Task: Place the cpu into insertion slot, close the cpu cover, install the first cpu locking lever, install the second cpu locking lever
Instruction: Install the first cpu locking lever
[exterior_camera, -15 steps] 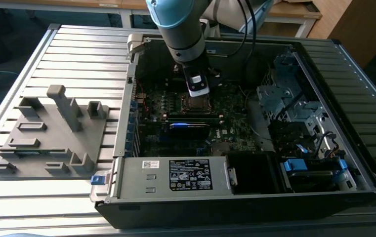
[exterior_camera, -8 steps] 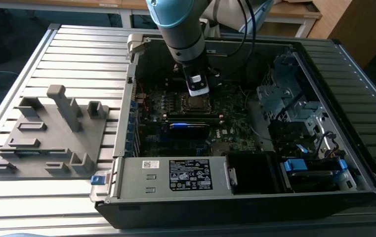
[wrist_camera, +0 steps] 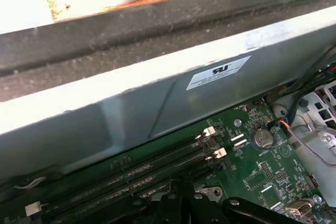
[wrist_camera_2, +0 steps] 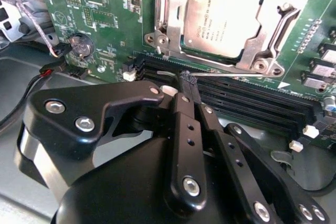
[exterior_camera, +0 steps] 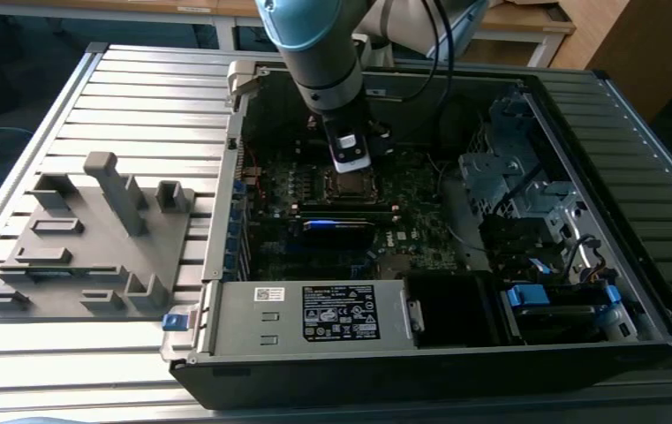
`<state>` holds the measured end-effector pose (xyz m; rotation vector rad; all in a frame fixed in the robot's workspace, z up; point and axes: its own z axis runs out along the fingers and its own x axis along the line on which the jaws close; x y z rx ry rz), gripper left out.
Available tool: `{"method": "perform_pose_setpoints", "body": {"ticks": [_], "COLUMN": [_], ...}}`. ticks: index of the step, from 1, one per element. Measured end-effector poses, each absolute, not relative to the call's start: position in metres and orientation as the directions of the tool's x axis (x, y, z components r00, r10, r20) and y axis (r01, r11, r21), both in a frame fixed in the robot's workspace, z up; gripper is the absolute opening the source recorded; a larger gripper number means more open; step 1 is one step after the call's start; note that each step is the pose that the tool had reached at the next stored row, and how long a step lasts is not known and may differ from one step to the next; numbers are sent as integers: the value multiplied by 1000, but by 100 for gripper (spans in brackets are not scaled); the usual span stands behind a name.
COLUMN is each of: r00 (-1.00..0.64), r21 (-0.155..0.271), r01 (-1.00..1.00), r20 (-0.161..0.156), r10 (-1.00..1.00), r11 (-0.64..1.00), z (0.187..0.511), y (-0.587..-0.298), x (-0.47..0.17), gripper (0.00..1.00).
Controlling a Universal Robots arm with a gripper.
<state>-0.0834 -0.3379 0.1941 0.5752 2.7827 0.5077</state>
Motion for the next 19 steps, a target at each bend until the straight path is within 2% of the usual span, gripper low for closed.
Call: {"method": "perform_pose_setpoints", "body": {"ticks": [19], "r00": [-889], "r21": [382], "r01": [333], "r20": [-178], "r10": [422], "r11": [862], "z": [190], "y": [-333], "x": [-83], "gripper": [11]}}
